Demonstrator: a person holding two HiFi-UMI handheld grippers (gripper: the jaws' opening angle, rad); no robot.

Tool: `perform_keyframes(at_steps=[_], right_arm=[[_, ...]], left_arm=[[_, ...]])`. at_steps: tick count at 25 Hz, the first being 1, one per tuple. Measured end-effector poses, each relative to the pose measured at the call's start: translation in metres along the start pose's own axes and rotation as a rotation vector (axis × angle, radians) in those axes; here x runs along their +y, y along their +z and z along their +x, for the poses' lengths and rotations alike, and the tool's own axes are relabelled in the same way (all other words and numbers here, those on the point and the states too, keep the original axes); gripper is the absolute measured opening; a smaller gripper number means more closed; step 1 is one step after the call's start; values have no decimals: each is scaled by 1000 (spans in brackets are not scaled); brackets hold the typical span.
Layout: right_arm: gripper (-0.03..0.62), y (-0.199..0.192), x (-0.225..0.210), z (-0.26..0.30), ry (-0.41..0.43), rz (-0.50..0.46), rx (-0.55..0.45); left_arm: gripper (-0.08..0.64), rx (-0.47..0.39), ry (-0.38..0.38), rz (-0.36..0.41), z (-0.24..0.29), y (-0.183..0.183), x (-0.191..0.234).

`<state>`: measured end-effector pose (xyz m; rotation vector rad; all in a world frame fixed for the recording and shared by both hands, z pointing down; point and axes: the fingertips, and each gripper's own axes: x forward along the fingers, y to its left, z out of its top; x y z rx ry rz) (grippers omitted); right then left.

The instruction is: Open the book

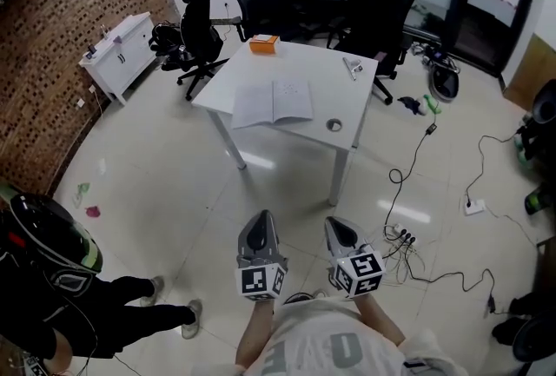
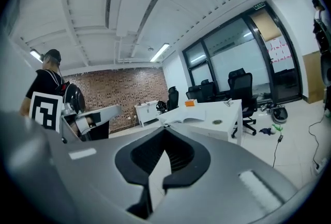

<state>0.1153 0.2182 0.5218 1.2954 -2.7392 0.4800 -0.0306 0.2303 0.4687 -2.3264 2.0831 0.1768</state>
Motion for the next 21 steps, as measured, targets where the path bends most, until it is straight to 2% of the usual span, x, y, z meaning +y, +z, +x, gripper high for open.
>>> perform_keyframes(at_steps=[11,21], right_arm=[[2,4,20,-12,10,-17,-34],[2,0,36,-23,35,-19,-49]], left_arm=[[17,-27,23,-14,-27,10,10],[17,-53,9,-8,-45,14,4]])
